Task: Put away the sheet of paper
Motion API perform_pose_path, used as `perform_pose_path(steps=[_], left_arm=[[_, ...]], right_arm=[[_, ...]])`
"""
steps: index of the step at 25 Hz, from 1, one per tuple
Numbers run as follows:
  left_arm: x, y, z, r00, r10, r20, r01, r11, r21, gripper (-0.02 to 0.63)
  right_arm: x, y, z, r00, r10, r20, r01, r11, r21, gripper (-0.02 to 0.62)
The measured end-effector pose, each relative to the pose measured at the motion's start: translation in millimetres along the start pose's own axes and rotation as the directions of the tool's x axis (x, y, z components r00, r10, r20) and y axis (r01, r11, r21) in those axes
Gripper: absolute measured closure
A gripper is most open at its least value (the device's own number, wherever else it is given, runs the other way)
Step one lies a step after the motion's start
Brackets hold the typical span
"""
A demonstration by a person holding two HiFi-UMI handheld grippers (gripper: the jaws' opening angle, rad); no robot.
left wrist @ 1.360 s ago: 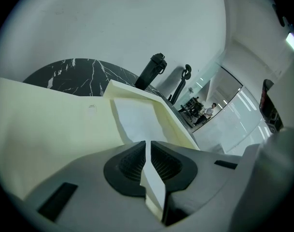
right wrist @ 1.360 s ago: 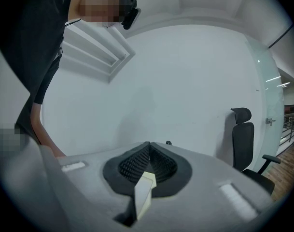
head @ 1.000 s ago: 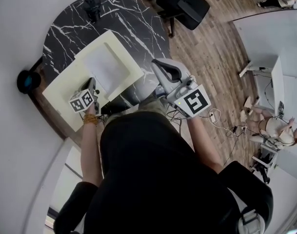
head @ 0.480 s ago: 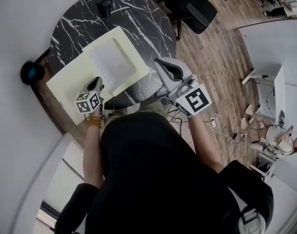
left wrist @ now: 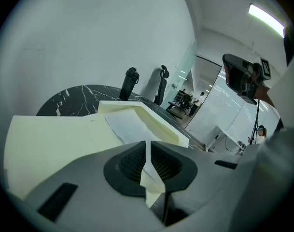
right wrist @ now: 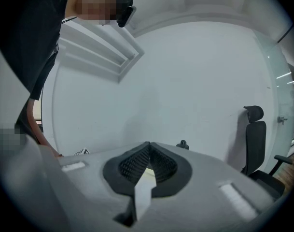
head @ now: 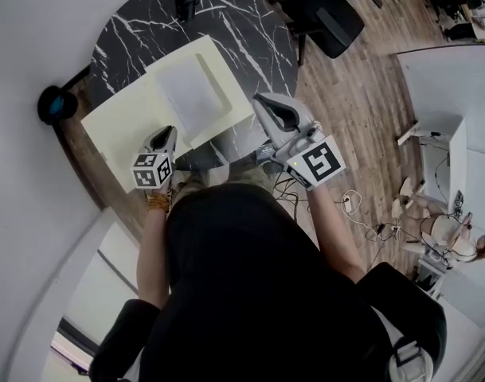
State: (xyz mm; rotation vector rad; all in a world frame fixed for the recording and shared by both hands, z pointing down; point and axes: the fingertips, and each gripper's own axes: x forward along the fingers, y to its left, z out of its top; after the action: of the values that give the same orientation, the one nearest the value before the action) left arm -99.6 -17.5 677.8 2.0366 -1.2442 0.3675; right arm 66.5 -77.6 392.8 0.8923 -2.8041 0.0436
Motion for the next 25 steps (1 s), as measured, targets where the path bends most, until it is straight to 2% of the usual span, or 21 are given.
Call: perform_pose_path(steps=[13, 19, 25], left_arm=[[-13.5, -19.2, 21.9, 0.998, -0.019, 0.056, 0.014, 0.995, 0.095, 0.563], [-31.0, -42.1, 62.6, 0.989, -0.045, 0.141, 0.021, 0.985, 0.17, 0.563], [-50.1, -65.6, 108.2, 0.969, -0.091, 0.23, 0.028, 0.963, 0.266, 0.563]], right_arm=[[4.6, 13.4, -2.8, 1.0, 0.019, 0.002, -0.019, 1.0, 0.005, 0.597], [8.3, 17.2, -1.6, 0.999, 0.034, 0.003, -0.034, 0.999, 0.001, 0.597], [12.1, 19.5, 5.0, 0.999, 0.04, 0.016, -0.04, 0.999, -0.007, 0.597]])
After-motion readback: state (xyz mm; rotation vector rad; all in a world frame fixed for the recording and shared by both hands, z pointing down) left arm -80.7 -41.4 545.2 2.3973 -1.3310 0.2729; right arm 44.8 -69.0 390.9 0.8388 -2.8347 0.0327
